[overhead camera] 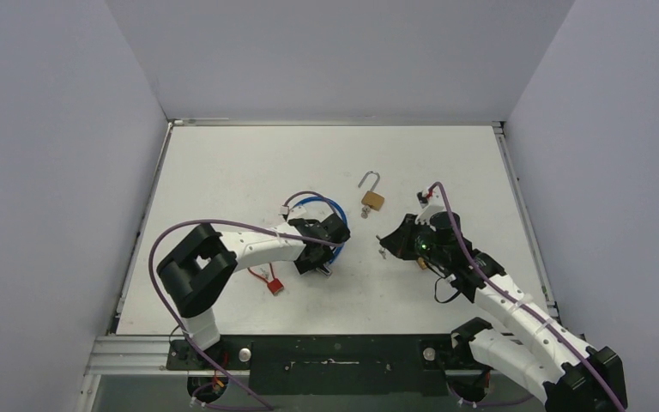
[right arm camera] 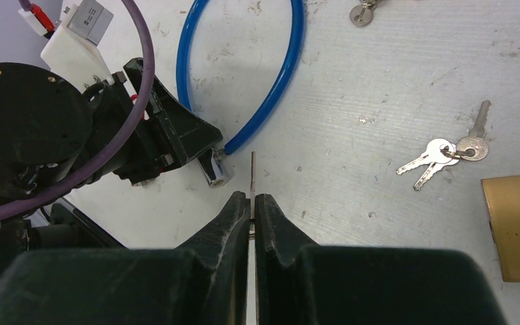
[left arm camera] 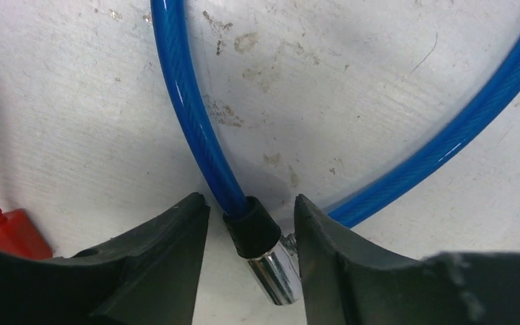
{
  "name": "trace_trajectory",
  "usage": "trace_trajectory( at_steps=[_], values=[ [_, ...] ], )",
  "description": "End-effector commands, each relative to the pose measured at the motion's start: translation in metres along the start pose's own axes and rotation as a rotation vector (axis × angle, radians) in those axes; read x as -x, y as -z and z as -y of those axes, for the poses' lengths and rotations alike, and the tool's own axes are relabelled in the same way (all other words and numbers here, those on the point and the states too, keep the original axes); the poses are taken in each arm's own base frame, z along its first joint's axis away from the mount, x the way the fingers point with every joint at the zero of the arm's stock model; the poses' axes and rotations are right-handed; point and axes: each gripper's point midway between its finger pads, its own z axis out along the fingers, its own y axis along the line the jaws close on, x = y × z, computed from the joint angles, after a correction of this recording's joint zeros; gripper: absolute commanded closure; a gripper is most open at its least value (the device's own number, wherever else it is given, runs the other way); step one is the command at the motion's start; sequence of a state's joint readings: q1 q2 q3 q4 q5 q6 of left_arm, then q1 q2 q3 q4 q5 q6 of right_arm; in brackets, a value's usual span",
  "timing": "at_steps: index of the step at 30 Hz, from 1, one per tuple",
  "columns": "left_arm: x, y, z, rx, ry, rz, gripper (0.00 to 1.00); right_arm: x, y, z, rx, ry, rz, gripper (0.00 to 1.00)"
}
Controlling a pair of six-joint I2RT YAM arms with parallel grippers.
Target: Unlock with the key
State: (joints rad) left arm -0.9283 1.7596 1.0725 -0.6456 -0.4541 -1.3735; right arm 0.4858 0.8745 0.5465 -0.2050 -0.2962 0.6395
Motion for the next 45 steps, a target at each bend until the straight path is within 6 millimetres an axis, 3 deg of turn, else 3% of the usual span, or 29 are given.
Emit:
trace_trajectory(
  at_steps=[1,4,9,12,15,18,24,33,40,45],
  values=[
    [0.006,-0.013,-0.02,0.104,-0.032,0.032,0.58,0.006,0.006,-0.009,0.038,0.024,0.023,1.0],
    [0.01,-0.02,-0.026,0.114,-0.039,0.022,0.71,0.005,0.009,-0.011,0.046,0.033,0.018,1.0],
    [0.0,-0.039,-0.021,0.059,-0.102,-0.11,0.82,0.003,0.012,-0.012,0.053,0.041,0.012,1.0],
    [0.004,-0.038,-0.016,0.027,-0.136,-0.112,1.0,0.003,0.015,-0.012,0.056,0.048,0.018,1.0],
    [0.016,-0.031,-0.003,-0.068,-0.129,-0.138,1.0,0.004,0.017,-0.014,0.06,0.047,0.02,1.0],
    [0.039,-0.016,0.011,-0.174,-0.099,-0.153,1.0,0.007,0.016,-0.025,0.114,0.038,0.025,1.0],
    [0.097,0.026,0.038,-0.415,0.021,-0.202,1.0,0.014,0.01,-0.063,0.248,0.039,0.051,1.0],
    [0.161,0.068,0.05,-0.716,0.207,-0.213,1.0,-0.004,-0.018,-0.114,0.383,0.093,0.015,1.0],
    [0.17,0.089,0.058,-0.848,0.299,-0.234,1.0,0.007,-0.041,-0.131,0.429,0.052,0.041,1.0],
    [0.169,0.091,0.055,-0.869,0.341,-0.237,1.0,0.014,-0.044,-0.137,0.455,0.007,0.088,1.0]
  ],
)
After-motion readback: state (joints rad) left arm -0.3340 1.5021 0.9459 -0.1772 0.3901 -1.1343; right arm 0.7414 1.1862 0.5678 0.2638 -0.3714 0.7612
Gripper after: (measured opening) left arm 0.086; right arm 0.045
